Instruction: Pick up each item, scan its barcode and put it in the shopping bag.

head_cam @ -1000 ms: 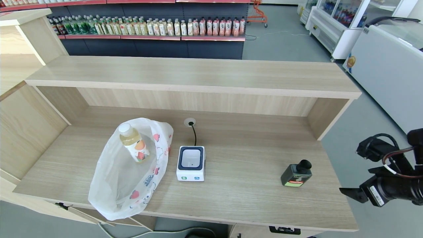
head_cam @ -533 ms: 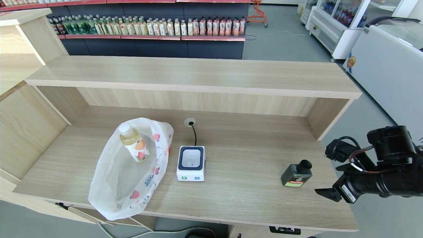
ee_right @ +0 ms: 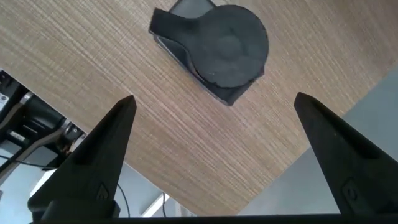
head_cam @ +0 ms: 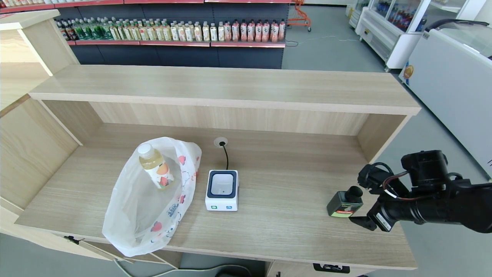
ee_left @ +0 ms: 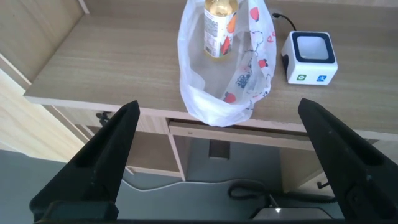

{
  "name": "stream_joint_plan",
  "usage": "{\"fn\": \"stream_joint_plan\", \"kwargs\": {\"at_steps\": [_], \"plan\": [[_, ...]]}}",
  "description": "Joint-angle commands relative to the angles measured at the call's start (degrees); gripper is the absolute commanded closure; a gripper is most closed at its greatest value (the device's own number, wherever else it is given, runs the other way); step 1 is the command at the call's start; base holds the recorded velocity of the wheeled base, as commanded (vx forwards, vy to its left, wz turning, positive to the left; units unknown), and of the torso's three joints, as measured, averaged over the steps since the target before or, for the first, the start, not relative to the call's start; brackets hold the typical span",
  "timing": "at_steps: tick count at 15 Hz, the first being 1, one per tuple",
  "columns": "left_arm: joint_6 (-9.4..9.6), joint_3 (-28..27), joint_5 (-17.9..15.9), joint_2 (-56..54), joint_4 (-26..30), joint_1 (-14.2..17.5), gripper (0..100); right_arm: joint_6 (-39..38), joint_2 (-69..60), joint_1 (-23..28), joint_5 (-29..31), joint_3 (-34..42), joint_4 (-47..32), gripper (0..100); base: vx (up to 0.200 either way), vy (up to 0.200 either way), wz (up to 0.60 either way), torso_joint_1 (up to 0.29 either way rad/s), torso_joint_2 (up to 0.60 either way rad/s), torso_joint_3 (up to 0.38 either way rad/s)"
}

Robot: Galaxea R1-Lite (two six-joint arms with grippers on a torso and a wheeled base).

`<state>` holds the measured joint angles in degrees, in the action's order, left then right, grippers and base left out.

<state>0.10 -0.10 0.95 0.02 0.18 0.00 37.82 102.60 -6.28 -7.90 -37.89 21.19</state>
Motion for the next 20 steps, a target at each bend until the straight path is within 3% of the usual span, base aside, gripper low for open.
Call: {"fn": "stream_joint_plan", "kwargs": {"at_steps": [1,6,7,14,17,20], "plan": [[-0.01,0.0,0.0,0.0,0.0,0.0,0,0.2,2.5,-0.8,-0.6,-1.0,0.1,0,0.000,0.000,0.00,0.000,0.00,0.000],[-0.01,0.0,0.0,0.0,0.0,0.0,0,0.1,4.8,-1.4,-0.8,-3.2,0.3,0,0.000,0.000,0.00,0.000,0.00,0.000],[-0.01,0.0,0.0,0.0,0.0,0.0,0,0.1,4.9,-1.4,-0.9,-3.2,0.4,100,0.000,0.000,0.00,0.000,0.00,0.000],[-0.01,0.0,0.0,0.0,0.0,0.0,0,0.0,5.9,-1.7,-0.9,-1.4,2.5,100,0.000,0.000,0.00,0.000,0.00,0.000],[-0.01,0.0,0.0,0.0,0.0,0.0,0,-1.3,-0.2,-1.5,-1.2,0.6,7.5,100,0.000,0.000,0.00,0.000,0.00,0.000],[-0.01,0.0,0.0,0.0,0.0,0.0,0,-1.0,-7.1,1.9,-6.6,4.0,7.2,100,0.000,0.000,0.00,0.000,0.00,0.000]]}}
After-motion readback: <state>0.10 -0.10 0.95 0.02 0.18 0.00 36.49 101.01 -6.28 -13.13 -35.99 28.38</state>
